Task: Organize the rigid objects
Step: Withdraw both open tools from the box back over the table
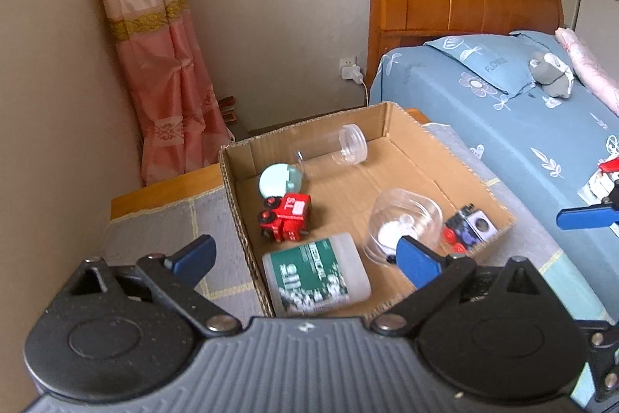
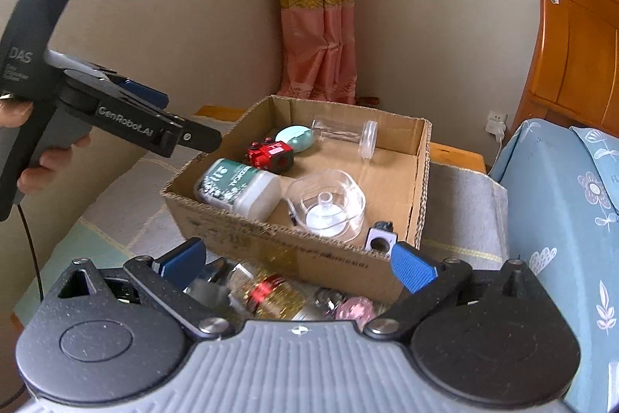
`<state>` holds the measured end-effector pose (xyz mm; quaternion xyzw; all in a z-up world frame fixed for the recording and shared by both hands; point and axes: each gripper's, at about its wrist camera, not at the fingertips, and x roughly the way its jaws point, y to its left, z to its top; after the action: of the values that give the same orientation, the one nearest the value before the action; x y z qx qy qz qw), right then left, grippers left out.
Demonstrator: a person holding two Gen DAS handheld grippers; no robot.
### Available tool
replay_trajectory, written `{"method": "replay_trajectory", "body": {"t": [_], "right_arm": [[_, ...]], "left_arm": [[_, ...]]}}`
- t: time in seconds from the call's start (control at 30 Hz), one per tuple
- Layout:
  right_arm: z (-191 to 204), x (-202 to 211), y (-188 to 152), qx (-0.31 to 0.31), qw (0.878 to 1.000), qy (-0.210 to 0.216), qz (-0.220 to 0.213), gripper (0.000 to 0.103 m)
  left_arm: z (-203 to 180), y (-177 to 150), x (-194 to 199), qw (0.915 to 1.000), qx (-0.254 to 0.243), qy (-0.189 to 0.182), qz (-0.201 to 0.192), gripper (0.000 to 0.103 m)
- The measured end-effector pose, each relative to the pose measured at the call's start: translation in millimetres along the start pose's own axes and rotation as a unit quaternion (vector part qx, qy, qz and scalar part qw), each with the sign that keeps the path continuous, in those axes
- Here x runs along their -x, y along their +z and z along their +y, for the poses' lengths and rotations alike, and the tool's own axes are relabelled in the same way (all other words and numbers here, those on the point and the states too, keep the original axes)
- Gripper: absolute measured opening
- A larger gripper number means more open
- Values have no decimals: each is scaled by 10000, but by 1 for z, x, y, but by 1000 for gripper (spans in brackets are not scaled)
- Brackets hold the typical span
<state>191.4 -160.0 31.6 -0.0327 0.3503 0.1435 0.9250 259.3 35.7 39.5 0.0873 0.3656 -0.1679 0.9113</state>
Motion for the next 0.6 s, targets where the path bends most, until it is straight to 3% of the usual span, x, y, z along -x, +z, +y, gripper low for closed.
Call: {"method": "replay_trajectory", "body": {"t": [0.27,0.6], "right_arm": [[6,8,-43,-364,9988,-312,-2,103],[-6,-8,-108,-1010,9917,-616,510,103]], "left_arm": [[-10,-38,20,9997,139,-149,-110,100],[-23,-82,19,9986,196,-485,-18,100]]}}
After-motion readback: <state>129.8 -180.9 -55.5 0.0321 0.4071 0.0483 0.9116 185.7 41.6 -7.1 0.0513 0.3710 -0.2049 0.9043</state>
